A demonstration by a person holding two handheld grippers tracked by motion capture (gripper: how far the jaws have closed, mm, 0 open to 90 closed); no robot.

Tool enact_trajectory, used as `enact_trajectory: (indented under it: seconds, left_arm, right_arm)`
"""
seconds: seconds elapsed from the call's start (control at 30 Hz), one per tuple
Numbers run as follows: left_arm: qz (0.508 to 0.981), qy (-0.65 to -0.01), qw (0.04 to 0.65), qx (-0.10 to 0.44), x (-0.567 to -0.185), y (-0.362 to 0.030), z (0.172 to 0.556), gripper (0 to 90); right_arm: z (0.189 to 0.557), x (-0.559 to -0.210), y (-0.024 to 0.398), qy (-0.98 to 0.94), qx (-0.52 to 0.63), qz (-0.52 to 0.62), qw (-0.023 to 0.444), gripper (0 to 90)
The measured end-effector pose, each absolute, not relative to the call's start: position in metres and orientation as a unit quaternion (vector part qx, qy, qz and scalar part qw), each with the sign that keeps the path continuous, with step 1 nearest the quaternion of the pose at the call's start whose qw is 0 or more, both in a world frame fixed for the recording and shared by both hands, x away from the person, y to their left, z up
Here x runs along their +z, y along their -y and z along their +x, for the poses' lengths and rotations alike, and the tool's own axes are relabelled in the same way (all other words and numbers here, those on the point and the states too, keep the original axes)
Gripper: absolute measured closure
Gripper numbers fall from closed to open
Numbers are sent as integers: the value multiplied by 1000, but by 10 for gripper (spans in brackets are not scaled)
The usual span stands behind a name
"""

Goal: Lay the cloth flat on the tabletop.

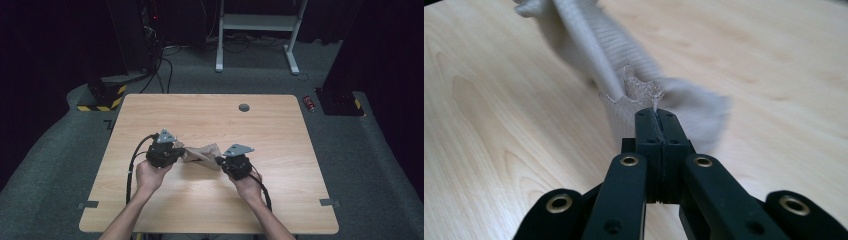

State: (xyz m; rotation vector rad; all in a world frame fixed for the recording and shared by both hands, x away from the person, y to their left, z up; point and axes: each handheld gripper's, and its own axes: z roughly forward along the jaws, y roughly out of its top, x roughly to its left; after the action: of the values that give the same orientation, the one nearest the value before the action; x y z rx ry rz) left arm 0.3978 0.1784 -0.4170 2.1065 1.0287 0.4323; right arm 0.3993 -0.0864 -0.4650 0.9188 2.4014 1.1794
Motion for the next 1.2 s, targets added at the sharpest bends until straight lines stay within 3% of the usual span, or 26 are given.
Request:
enact_trajectory:
  seconds: [0.17, 0.4, 0.57, 0.73, 0.93, 0.97, 1.07, 1.13, 1.2]
  left_arm:
    - [832, -406, 329, 188, -428, -174, 412, 887]
    - [837, -430, 286, 180, -465, -166, 438, 868]
    - [838, -408, 311, 182, -457, -166, 414, 647]
    - [850, -378, 322, 178, -459, -163, 384, 583]
    - [872, -360, 286, 166, -488, -143, 386, 546]
    - [874, -362, 277, 170, -494, -139, 391, 547]
    - [872, -369, 271, 176, -500, -137, 398, 592]
    - [874, -368, 264, 177, -503, -136, 403, 712]
    - [875, -364, 273, 166, -502, -138, 405, 832]
  right_arm:
    - [401, -457, 112, -828, 407, 341, 183, 895]
    - [416, -486, 115, -829, 363, 385, 179, 874]
    - [411, -481, 121, -820, 390, 387, 160, 718]
    - [398, -473, 113, -829, 403, 345, 176, 653]
    - [409, -483, 92, -844, 380, 343, 163, 569]
    - [411, -486, 90, -846, 372, 346, 160, 572]
    - [416, -493, 88, -853, 352, 351, 157, 718]
    - [418, -496, 90, -857, 344, 353, 153, 832]
    - [418, -495, 92, -859, 345, 348, 149, 872]
